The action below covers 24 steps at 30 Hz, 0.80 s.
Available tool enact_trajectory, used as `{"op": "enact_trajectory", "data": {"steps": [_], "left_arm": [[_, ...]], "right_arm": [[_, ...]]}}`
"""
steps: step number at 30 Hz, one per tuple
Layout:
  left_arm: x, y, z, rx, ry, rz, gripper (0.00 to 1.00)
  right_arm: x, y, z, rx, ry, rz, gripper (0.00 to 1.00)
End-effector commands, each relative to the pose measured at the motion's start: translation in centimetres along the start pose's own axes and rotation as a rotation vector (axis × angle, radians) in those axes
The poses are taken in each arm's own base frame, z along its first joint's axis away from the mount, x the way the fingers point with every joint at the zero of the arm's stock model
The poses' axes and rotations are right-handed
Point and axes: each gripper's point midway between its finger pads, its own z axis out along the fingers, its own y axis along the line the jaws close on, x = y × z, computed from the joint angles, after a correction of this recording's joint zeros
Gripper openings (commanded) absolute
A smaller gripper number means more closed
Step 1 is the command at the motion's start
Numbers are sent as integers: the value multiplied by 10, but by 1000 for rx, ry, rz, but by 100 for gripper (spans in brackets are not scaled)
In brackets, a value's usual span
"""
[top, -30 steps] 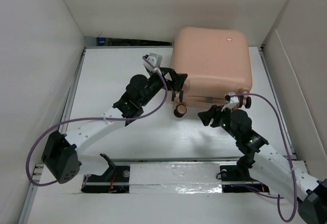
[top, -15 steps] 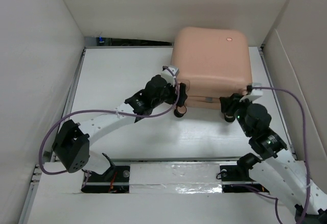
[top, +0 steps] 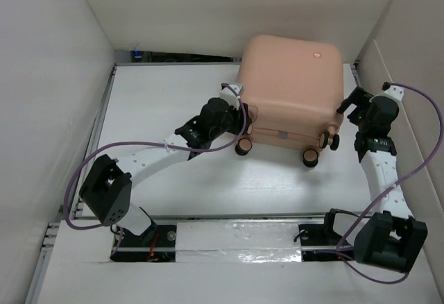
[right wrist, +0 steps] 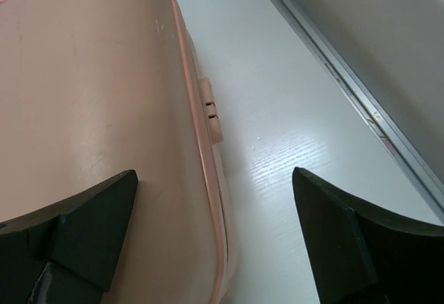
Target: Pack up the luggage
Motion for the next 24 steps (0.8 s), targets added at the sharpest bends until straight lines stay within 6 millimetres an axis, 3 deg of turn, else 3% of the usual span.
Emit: {"op": "enact_trajectory", "data": {"steps": [1,4,5,6,10,12,13,16,17,18,20,22,24], "left_arm": [[16,-26,-6,142,21,38,0],[28,-30,-11,190,29,25,0],[32,-32,-12,203,37,16,0],[42,-34,-14,231,51,12,0],[62,-47,-26,338,78,-37,0],[72,-51,-33,358,85,-52,0],[77,-61,-38,382,94,-43,0],[87,-72,-47,418,102,-58,0],[88,-78,-50,441,105,-60,0],[85,-83,-51,466,90,-68,0],[88,-90,-54,499,94,-91,0],[84,-97,-55,519,78,-94,0],[80,-111,-59,568,69,-100,0]], "right_arm": [[-2,40,7,-278,60,-13,100],[31,75,19,-524,196,18,100],[42,92,14,-647,255,26,100],[64,103,19,-707,327,38,100],[87,140,21,-823,387,33,100],[82,159,22,-867,390,8,100],[93,170,22,-891,432,1,100],[81,196,26,-930,406,-18,99],[92,205,26,-943,450,-23,99],[80,218,27,-969,427,-36,99],[87,238,26,-992,453,-56,99],[70,258,25,-1010,424,-83,99],[74,273,26,-1016,451,-121,100]]}}
